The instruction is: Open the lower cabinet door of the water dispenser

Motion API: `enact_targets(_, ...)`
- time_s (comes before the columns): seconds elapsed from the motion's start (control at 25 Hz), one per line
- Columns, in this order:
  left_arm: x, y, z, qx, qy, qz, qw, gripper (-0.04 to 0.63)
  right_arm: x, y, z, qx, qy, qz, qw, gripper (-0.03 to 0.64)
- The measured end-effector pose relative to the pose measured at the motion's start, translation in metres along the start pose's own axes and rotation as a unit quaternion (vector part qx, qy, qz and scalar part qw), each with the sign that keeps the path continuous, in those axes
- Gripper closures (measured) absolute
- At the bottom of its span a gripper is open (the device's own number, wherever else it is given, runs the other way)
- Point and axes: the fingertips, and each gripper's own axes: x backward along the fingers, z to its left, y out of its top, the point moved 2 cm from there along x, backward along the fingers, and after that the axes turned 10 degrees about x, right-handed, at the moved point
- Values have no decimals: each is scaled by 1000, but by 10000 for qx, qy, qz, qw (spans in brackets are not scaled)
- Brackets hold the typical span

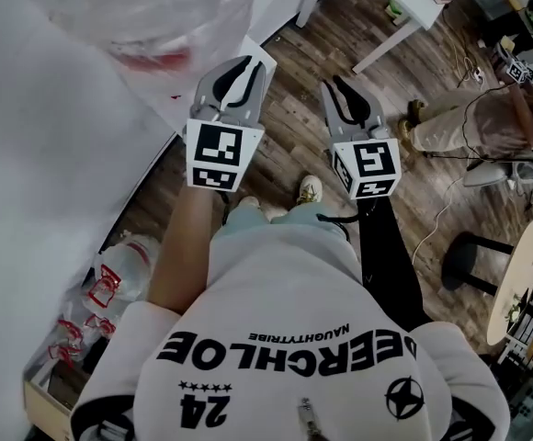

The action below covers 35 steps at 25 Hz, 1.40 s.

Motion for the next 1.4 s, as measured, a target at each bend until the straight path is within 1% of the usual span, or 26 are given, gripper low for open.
enact_targets(0.2,-12,1,-4,77,68,-34,9999,535,-10,-7,-11,-39,113,-17,9999,555)
enact_targets(0.4,-33,-5,1,34,297,-37,9995,535,-43,-14,-16,86,509,-214,9984,555)
enact_targets(0.52,-55,-3,2,20,425,-47,9991,535,-62,-17,-38,88,638,-361,9973,555)
enact_targets(0.6,-71,1,5,68,568,-70,9983,535,-79,-20,-54,85,768,-469,9959,555)
enact_targets(0.68,-85,3,10,110,827,-111,9965,535,-98,-25,-65,109,1021,-556,9932,555)
enact_targets(0.8,-118,6,21,183,1266,-145,9917,535,-130,-31,-90,207,1444,-641,9872,555)
enact_targets(0.88,-150,12,28,217,1586,-138,9870,535,-156,-35,-122,233,1669,-700,9832,555)
enact_targets(0.96,-182,16,34,231,1888,-130,9817,535,-184,-41,-158,182,1827,-757,9801,555)
enact_targets(1.04,-197,17,37,234,2099,-144,9773,535,-201,-45,-177,144,1925,-818,9778,555)
enact_targets(1.12,-197,15,39,232,2278,-163,9733,535,-208,-45,-178,158,2048,-899,9745,555)
enact_targets(1.24,-186,12,43,243,2554,-193,9663,535,-212,-43,-166,216,2317,-1014,9672,555)
enact_targets(1.4,-177,11,44,217,2823,-221,9588,535,-220,-38,-155,274,2611,-1159,9579,555)
